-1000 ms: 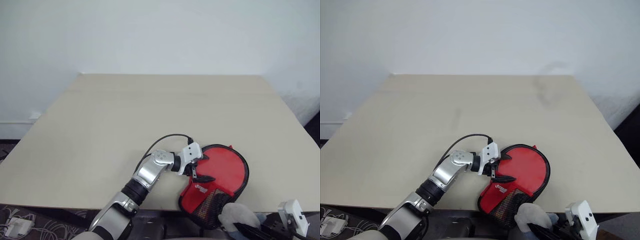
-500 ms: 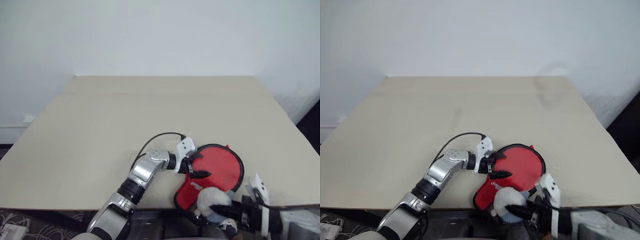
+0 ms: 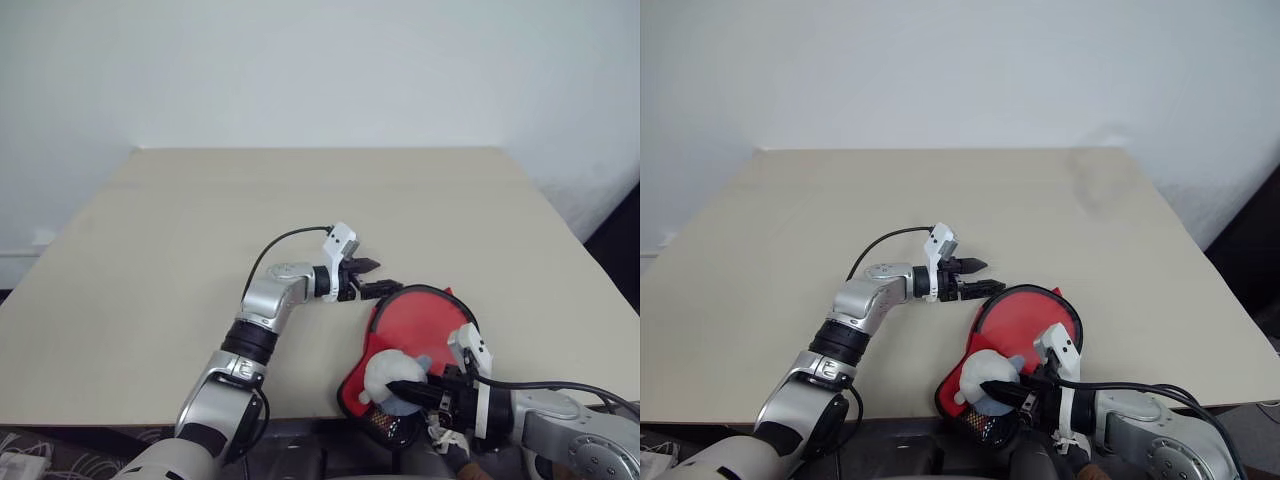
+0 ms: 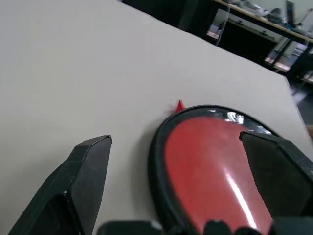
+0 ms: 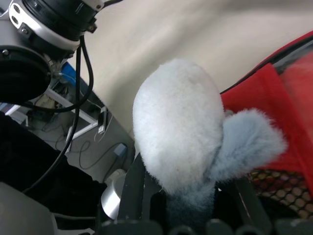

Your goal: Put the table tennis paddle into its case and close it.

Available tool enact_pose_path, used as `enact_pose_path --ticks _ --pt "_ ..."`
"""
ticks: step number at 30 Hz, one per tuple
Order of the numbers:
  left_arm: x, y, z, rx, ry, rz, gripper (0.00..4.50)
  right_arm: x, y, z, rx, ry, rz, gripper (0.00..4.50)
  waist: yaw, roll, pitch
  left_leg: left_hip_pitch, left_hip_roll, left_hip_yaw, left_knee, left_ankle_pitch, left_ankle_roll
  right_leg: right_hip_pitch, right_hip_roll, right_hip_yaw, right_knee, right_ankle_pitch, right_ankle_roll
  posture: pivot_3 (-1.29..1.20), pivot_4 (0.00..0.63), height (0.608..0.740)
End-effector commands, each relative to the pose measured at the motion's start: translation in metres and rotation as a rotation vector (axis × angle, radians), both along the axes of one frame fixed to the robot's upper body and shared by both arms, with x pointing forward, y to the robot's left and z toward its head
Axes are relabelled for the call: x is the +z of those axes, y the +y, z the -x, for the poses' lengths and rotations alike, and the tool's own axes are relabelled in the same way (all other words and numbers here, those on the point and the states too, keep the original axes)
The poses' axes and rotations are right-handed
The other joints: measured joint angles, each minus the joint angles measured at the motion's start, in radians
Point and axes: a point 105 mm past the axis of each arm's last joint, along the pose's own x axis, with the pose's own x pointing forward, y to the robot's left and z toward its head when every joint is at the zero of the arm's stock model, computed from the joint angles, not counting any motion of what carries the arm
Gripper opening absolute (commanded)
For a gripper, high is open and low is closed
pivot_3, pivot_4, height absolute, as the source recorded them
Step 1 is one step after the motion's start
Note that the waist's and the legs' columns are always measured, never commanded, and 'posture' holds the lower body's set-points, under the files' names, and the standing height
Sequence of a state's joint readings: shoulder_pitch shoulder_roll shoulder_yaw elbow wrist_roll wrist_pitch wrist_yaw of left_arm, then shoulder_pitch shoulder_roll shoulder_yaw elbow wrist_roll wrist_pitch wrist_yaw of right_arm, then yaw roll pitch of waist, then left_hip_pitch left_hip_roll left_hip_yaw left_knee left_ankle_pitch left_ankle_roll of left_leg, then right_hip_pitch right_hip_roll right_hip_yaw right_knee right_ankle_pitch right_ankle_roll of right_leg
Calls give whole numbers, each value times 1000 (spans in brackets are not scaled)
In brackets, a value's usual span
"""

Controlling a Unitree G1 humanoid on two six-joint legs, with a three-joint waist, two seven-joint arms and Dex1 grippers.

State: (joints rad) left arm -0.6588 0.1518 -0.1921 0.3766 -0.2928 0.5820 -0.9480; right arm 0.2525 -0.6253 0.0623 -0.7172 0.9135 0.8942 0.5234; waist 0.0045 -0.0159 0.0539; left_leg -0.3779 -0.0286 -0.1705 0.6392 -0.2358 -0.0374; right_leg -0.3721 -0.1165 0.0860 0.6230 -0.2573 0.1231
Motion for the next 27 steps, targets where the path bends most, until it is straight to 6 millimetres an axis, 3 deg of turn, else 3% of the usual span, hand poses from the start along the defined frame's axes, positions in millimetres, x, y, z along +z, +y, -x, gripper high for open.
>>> enact_pose_path --ticks 1,6,13,18,27 --pt "19 -18 20 -144 -66 22 4500 6 12 13 56 4 -15 404 -1 0 0 0 0 0 0 0 0 0 0 0 0 0 0 0 0 740" --pt "-6 -32 45 -340 -151 -134 4500 12 2 17 47 -1 -4 377 -1 1 1 0 0 0 0 0 0 0 0 1 0 0 0 0 0 740" --pt "-46 -33 36 -388 -239 -322 4500 22 -14 14 39 -9 -17 376 2 1 2 -1 0 1 3 0 0 0 0 1 0 -1 -2 0 0 740" --pt "-45 -41 34 -383 -223 -297 4500 32 -11 28 103 6 -50 376 5 1 2 -2 -1 2 3 0 0 0 -1 1 -1 -1 -2 0 0 740" --pt "-47 -37 37 -362 -196 -301 4500 24 -2 47 252 134 -112 376 4 1 2 -1 0 2 3 0 0 0 -1 1 -1 -1 -1 0 0 740"
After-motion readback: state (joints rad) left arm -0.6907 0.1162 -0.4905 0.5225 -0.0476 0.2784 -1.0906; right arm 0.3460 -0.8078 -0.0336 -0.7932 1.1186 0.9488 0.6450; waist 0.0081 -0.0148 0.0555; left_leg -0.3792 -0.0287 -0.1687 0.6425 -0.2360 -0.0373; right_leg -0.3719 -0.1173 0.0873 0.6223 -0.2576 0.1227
